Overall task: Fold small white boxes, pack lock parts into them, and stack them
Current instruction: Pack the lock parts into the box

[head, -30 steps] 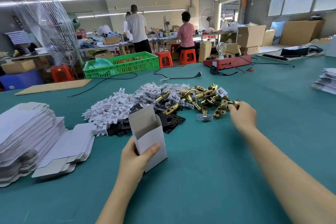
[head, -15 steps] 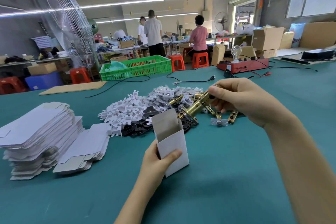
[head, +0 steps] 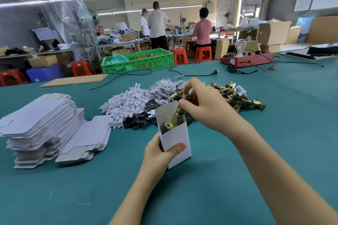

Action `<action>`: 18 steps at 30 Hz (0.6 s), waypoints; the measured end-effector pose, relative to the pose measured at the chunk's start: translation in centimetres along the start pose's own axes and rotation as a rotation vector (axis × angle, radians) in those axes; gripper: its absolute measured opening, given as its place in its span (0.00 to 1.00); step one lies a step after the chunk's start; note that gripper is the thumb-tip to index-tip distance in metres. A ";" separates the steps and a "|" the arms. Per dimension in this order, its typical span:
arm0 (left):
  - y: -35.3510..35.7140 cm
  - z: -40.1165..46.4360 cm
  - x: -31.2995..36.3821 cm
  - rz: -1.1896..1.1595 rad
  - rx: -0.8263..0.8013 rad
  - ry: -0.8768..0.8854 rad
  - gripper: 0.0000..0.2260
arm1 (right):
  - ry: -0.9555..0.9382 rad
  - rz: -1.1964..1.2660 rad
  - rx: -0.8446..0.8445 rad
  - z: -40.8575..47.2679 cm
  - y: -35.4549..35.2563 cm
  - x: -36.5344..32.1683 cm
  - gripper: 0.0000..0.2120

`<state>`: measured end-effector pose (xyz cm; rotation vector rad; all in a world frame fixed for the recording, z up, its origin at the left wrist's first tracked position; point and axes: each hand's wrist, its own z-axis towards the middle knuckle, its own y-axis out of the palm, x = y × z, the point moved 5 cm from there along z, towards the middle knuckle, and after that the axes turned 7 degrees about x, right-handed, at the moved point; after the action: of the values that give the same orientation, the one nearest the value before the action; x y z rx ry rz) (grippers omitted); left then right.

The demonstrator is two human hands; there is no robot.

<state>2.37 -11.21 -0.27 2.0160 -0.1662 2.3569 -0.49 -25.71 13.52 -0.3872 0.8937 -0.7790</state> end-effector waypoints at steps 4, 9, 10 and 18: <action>0.1 0.0 -0.2 0.041 0.033 0.009 0.18 | -0.148 -0.111 0.110 -0.4 1.0 -1.6 0.08; 0.4 -0.1 0.1 0.090 0.023 0.054 0.16 | -0.202 -0.291 0.001 -0.9 3.2 -2.0 0.07; 0.4 -0.2 0.2 0.092 0.021 0.060 0.16 | -0.180 -0.315 -0.011 -1.0 3.4 -1.8 0.07; 0.6 -0.4 0.4 0.110 0.011 0.057 0.14 | 0.000 -0.405 -0.079 -0.7 3.3 0.1 0.08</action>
<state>1.81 -11.78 0.05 1.9907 -0.2701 2.4822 0.39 -23.57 11.08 -0.6506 0.8581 -1.1160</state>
